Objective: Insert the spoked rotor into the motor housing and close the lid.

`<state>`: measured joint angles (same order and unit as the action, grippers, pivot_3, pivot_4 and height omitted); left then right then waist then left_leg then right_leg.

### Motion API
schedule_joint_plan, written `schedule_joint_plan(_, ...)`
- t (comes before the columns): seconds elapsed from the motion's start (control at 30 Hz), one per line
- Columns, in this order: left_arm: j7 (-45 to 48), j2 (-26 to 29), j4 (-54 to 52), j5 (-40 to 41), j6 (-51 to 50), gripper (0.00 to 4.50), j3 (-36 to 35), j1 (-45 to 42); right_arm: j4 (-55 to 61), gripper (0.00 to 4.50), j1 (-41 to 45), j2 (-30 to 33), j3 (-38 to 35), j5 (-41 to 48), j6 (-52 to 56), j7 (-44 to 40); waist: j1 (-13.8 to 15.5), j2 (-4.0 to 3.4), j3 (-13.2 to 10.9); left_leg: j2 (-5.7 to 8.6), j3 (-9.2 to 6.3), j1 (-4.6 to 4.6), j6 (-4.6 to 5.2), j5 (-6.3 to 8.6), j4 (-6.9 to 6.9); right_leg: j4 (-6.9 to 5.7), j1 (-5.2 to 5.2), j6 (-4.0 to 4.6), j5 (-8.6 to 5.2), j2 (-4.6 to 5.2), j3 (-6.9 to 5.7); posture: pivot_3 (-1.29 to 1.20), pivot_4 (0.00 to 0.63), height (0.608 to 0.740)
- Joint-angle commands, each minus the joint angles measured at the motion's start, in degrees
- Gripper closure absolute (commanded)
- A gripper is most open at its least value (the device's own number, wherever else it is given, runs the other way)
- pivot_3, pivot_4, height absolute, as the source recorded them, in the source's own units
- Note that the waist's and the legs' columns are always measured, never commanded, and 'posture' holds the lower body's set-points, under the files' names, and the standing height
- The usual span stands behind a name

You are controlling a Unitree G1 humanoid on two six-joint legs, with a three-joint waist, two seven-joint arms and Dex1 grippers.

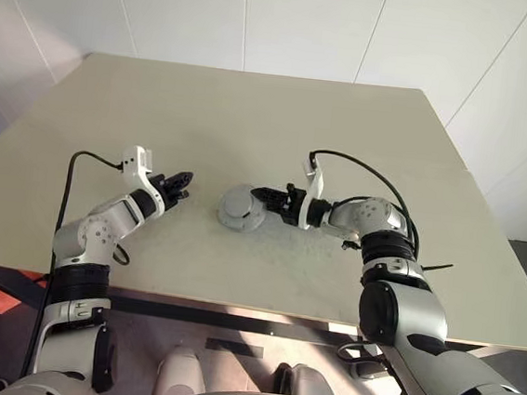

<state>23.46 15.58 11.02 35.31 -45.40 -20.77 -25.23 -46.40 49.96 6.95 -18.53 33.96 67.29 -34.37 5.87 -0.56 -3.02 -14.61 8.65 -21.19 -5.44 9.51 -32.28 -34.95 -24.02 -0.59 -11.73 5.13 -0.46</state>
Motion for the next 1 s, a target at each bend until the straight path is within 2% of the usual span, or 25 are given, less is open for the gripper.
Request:
schedule_joint_plan(0.03,0.1,0.95,-0.24,0.06,1.32,4.5,-0.13,-1.31,1.84,3.33,0.61,0.04,0.46,0.97,0.17,-1.58,0.01,0.0,0.0,0.0,0.0,0.0,0.0,0.0,-0.01,0.0,0.0,0.0,0.0,0.0,0.0,0.0,0.0,0.74)
schedule_joint_plan(0.2,0.06,1.1,0.05,0.03,1.63,4.5,-0.21,-1.37,-0.01,3.33,1.24,0.16,-0.93,1.27,-0.58,-0.47,0.04,0.01,0.0,0.0,0.0,-0.01,0.0,0.0,-0.04,-0.04,0.0,0.0,0.0,0.0,0.0,0.0,0.0,0.74)
schedule_joint_plan(0.3,0.1,0.9,-0.14,0.6,1.46,4.5,-0.59,-1.25,-3.04,3.33,3.06,-0.09,-6.54,4.21,-1.09,2.23,0.09,0.01,0.0,0.01,-0.01,-0.01,0.0,0.0,-0.08,-0.09,0.01,0.0,0.0,0.01,0.0,0.0,0.0,0.74)
schedule_joint_plan(0.5,-0.03,-1.49,-2.52,8.51,-2.07,4.5,-4.97,-1.22,-10.02,3.33,7.45,-0.1,-15.62,7.06,-6.43,9.44,0.06,0.0,0.0,0.0,-0.01,-0.01,0.01,0.01,-0.3,-0.35,-0.03,0.01,-0.01,0.02,0.03,0.0,0.0,0.74)
schedule_joint_plan(0.73,-0.85,-2.77,-5.49,19.81,-8.64,4.5,-9.51,0.56,-9.93,3.33,10.81,-1.1,-18.91,8.8,-7.08,12.93,0.02,0.0,-0.01,-0.02,-0.02,-0.04,0.05,0.03,-0.44,-0.48,-0.06,0.02,-0.01,0.01,0.05,0.0,0.0,0.74)
schedule_joint_plan(1.0,-3.42,-3.94,-4.2,23.29,-8.33,4.5,-11.26,2.49,-9.35,3.33,14.86,-1.5,-22.56,13.19,-5.55,17.48,0.1,-0.01,-0.02,-0.02,-0.03,-0.09,0.07,0.05,-0.46,-0.48,-0.08,0.01,-0.01,0.01,0.04,0.0,0.0,0.74)
